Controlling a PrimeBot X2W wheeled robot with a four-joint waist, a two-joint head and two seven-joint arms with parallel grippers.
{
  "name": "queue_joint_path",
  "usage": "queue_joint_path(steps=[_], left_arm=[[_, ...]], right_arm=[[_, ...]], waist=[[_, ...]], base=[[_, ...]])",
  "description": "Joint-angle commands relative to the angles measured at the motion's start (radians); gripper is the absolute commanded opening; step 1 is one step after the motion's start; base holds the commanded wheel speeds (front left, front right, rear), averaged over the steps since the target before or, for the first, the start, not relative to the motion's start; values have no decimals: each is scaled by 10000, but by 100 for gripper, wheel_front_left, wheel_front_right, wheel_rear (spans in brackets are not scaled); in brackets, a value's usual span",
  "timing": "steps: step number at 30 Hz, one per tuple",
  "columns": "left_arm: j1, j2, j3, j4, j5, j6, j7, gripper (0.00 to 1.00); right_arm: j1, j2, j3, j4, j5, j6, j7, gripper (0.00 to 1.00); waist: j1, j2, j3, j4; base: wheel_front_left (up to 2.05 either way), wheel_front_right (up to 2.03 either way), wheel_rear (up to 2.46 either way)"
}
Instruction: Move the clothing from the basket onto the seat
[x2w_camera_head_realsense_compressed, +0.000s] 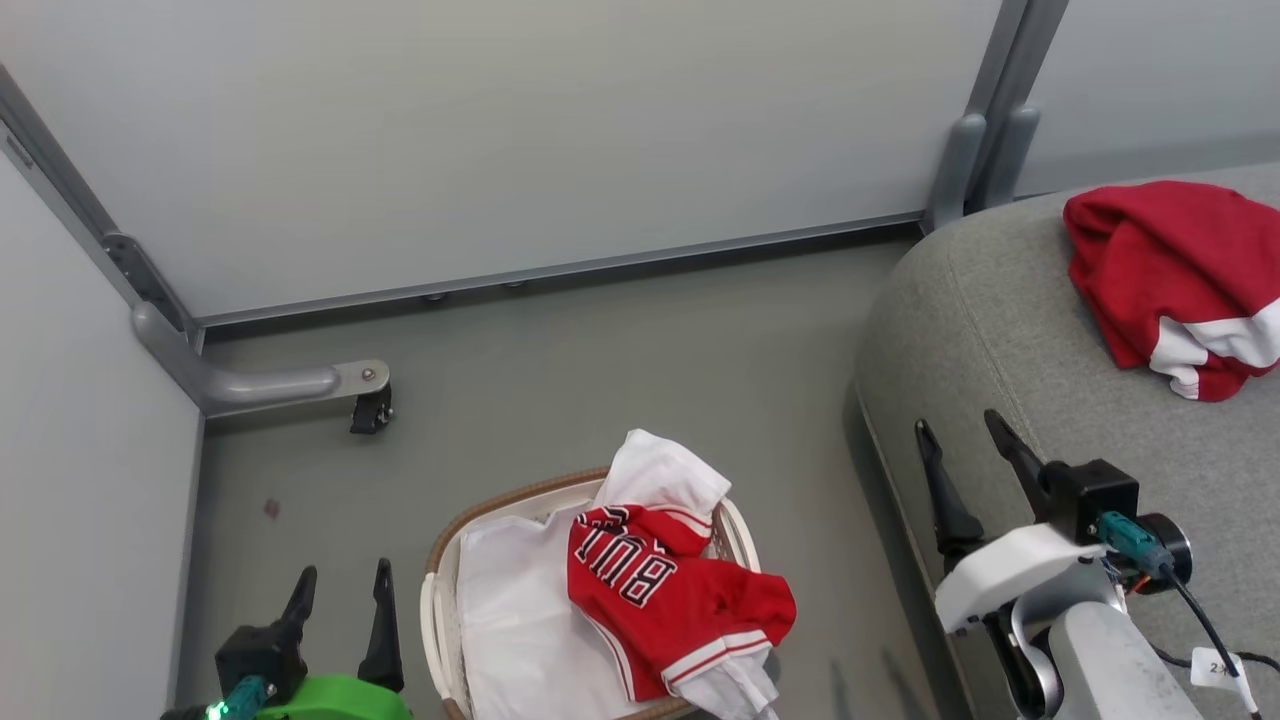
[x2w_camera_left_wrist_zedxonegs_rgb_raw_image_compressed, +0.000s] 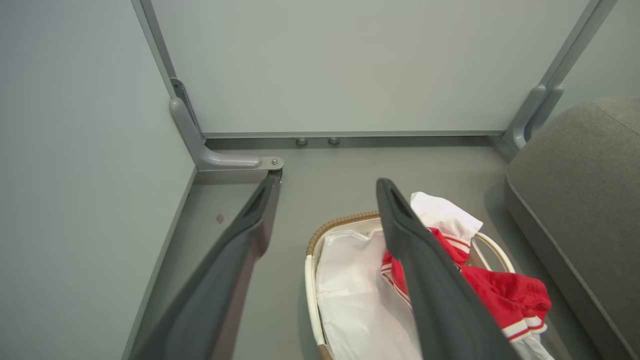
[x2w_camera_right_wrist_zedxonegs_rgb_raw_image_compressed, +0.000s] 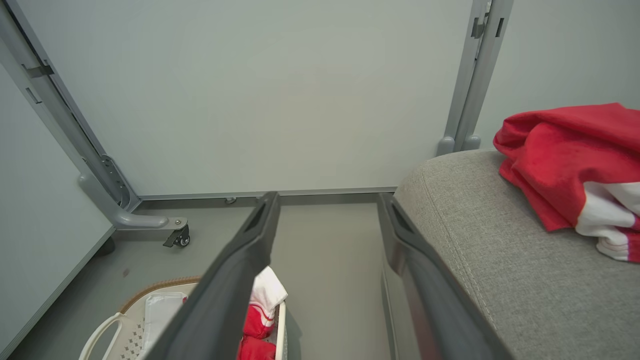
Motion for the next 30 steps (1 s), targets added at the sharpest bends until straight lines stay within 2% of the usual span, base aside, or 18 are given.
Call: queue_joint_path(steps=[1,12,22,30], left_arm=[[-372,7,-65,22,-83,-7,-9,100],[-2517,58,-1367,603,-550,-73,-9,100],[-4797,581,-3143,1532,-1376,-75,-9,100],[-6371,1063,-4330,3015,-2470,-76,-9,100]], right_arm=[[-226,-37,29,-100,60,-10,-23,100],[-1681,-37,186,-998,224,-10,-22,100],[-2879,-32,544,-1908,433,-10,-24,100],[-3456,-29,877,-2684,844,-10,-24,100]], waist=[[1,0,418,-115],[1,0,2853,-567],[1,0,4873,-1123],[1,0,6170,-1696]], base=[[0,0,0],[0,0,0],[0,0,0],[0,0,0]])
